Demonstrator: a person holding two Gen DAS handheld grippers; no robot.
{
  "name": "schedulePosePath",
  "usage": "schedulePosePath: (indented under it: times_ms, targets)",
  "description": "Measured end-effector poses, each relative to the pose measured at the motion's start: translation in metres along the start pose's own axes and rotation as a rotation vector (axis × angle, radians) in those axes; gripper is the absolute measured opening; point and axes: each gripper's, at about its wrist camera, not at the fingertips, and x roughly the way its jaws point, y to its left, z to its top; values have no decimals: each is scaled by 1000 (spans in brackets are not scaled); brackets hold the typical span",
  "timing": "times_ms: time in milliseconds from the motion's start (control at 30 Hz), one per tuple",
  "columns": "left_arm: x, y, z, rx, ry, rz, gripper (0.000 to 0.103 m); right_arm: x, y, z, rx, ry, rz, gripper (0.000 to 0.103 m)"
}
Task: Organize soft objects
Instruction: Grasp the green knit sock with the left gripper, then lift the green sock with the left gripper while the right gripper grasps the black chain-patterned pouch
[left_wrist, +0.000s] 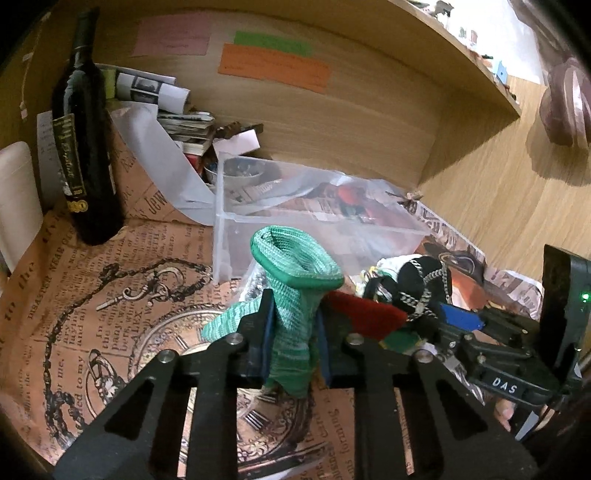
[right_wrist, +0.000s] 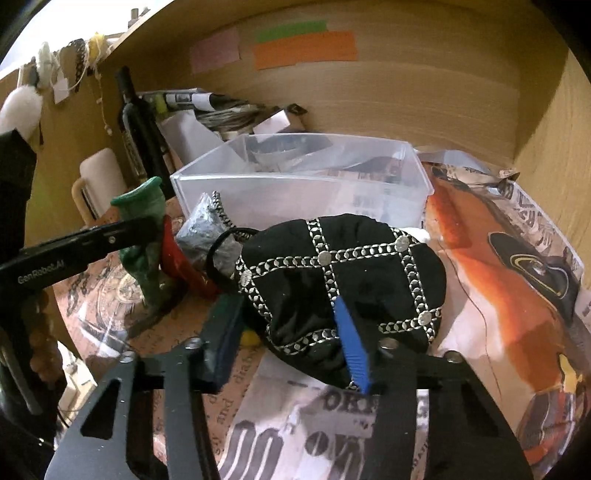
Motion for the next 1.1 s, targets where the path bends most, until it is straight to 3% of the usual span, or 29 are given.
schedulePosePath:
  times_ms: [100, 300, 733, 1100]
  targets:
    - [-4, 4, 4, -16, -20, 10, 19, -4, -2, 1, 16, -23, -1, 23]
    - [-11, 10, 20, -27, -71, 17, 19, -18, -7, 15, 49, -101, 9, 15]
    - [-21, 8, 64, 13, -186, 38, 19, -39, -17, 50, 76, -253, -5, 12]
    - [3, 2, 109, 69, -231, 64, 19, -53, -23, 97, 38, -376, -26, 12]
